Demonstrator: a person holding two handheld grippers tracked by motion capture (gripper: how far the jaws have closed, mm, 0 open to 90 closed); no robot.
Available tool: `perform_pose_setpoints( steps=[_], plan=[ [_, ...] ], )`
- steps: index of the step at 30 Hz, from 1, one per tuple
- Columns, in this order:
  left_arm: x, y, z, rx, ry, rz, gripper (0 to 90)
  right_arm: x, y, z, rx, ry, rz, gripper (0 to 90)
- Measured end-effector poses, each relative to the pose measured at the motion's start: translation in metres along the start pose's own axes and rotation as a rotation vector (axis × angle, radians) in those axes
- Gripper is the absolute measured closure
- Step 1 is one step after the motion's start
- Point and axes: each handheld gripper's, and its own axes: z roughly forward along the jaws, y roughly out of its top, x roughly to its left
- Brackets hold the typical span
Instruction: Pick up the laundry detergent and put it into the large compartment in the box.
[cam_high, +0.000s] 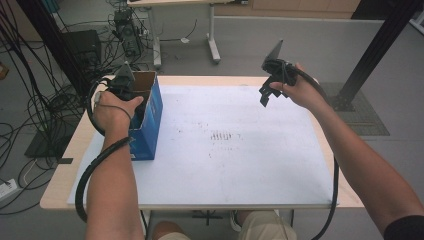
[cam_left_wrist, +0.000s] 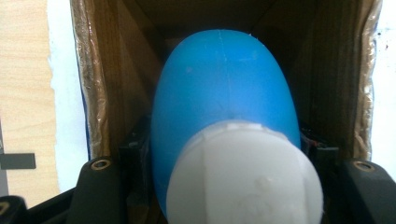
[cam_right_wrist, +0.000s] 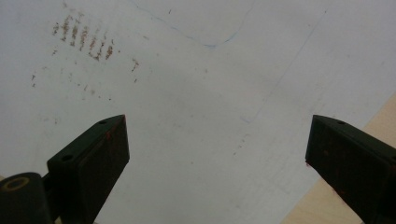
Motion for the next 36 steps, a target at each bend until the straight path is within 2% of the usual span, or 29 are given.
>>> perform_pose_setpoints(
  steps=[36],
  plan=[
    [-0.0025,0.0012,0.0012,-0.001,0.004,-0.001,37.3,-0.0016,-0.0013,0.0002,-0.003,0.003,0.005,6.2]
  ],
)
